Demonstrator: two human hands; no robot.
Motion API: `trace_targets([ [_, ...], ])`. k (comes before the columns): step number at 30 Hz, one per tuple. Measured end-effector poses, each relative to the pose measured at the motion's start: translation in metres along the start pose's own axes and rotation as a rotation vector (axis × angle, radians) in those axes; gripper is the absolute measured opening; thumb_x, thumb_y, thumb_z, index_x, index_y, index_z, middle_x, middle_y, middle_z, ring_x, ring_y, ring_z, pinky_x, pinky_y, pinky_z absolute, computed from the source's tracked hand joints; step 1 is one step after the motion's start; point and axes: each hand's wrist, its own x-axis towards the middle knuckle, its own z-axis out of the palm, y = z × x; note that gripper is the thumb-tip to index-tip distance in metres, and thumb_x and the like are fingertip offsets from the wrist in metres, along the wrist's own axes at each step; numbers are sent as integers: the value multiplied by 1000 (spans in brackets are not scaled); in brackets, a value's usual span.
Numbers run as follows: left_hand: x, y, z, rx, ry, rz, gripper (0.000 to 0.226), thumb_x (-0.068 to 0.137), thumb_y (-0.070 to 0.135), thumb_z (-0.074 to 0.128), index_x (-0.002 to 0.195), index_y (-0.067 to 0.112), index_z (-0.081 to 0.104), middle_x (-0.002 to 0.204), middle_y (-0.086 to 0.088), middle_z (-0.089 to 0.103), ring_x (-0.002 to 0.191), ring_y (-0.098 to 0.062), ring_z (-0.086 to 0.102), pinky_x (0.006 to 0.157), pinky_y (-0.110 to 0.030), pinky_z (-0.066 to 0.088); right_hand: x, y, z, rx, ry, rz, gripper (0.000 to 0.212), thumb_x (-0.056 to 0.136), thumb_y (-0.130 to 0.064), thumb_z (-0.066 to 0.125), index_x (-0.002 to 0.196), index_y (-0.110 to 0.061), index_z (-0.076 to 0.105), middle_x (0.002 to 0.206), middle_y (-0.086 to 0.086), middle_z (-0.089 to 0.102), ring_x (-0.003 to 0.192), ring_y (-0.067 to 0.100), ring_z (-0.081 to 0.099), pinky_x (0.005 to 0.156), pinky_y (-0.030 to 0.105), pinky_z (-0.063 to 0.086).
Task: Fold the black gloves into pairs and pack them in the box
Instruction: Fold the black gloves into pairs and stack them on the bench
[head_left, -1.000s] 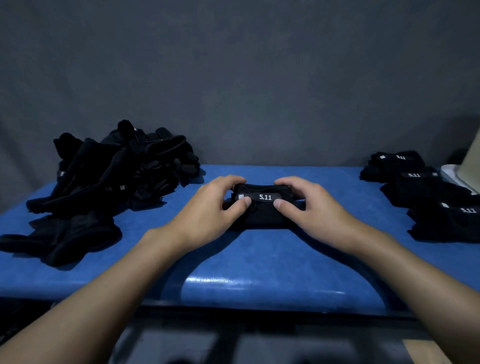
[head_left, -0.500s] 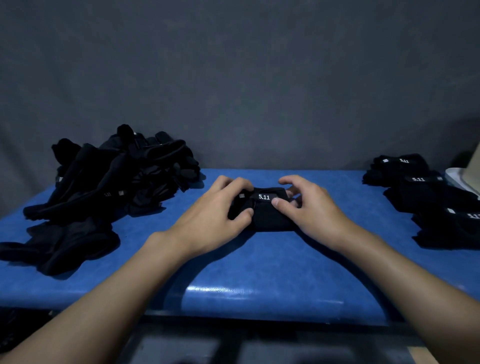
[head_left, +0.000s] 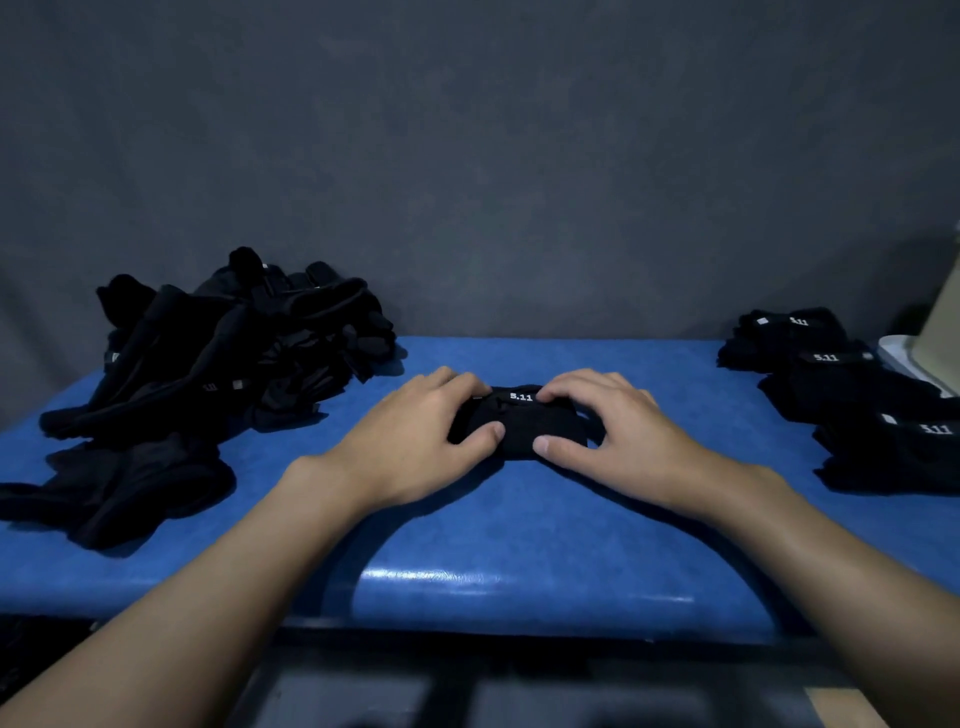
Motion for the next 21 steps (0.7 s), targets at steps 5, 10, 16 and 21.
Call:
trace_targets([
  [5, -2, 5, -3, 27, -64, 48, 58, 74, 73, 33, 113, 33, 52, 103, 13, 57, 100, -14, 51, 93, -42, 44, -8, 1, -9, -45, -42, -4, 55, 70, -72, 50, 115, -41, 55, 115, -25, 55, 112, 3, 44, 101, 34, 31],
  [10, -2, 19, -1, -44, -114, 131, 51, 76, 72, 37, 108, 36, 54, 100, 14, 58, 99, -11, 52, 91, -40, 45, -36, 3, -27, -140, -73, -19, 55, 70, -76, 47, 115, -43, 53, 110, -28, 52, 108, 0, 40, 92, 29, 28],
  [16, -7, 57, 15, -104, -174, 281, 53, 79, 69, 42, 117, 35, 55, 102, 14, 56, 101, -9, 52, 91, -36, 45, -92, 14, -55, -230, -59, 29, 54, 74, -75, 43, 118, -44, 50, 114, -31, 48, 111, -2, 39, 94, 30, 30],
  [21, -9, 96, 35, -127, -190, 404, 59, 80, 70, 45, 127, 35, 55, 110, 20, 55, 105, -7, 52, 95, -35, 44, -149, 30, -77, -199, 6, 102, 54, 77, -72, 47, 121, -42, 53, 121, -31, 50, 118, -2, 42, 100, 35, 35],
])
